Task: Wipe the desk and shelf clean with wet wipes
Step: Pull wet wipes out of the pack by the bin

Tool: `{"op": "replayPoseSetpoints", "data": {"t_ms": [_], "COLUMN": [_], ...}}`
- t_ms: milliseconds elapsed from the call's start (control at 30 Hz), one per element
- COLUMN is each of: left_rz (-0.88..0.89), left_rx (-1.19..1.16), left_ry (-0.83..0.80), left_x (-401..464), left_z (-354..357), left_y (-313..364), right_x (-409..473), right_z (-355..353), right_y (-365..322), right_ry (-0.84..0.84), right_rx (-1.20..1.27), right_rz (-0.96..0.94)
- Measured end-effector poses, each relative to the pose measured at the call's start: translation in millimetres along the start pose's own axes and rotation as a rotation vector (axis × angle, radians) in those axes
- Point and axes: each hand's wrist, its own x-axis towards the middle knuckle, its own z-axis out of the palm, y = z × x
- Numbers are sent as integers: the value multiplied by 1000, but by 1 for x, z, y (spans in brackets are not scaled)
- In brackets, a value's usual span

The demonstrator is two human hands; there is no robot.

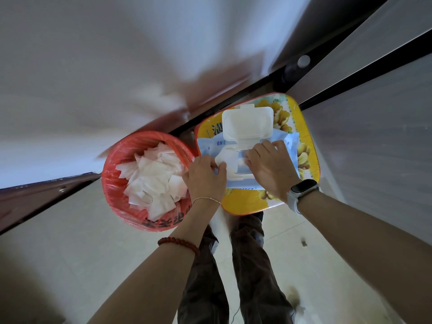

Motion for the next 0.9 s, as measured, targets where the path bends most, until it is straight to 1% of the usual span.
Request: {"op": "replayPoseSetpoints", "data": {"t_ms": [167, 367, 433, 500, 600, 700, 800, 900], "left_rz": [1, 1, -1, -3, -12, -16, -18, -18], "left_rx": [-14, -15, -19, -25, -27, -37, -50, -44], "left_ry": [4, -4, -3, -3, -3, -2, -2, -10], "left_x": [-2, -1, -1, -1, 1, 0, 0, 0], "left_z": [1, 0, 0, 0, 0, 1, 1, 1], "left_y": [0, 0, -1, -1, -1, 0, -1, -2], "right_x": [3, 4, 3, 1, 0, -1, -3, -1], "right_z": [-1, -2, -5, -7, -9, -9, -7, -7], "right_y": [-4, -5, -5, -3, 0, 1, 2, 2], "right_ry": [-47, -94, -83, -61, -96, -122, -81, -82], "right_rx": [-29, -131, -83, 24, 129, 149, 186, 143], "right_rz": [10, -33, -1, 44, 70, 101, 102, 101]}}
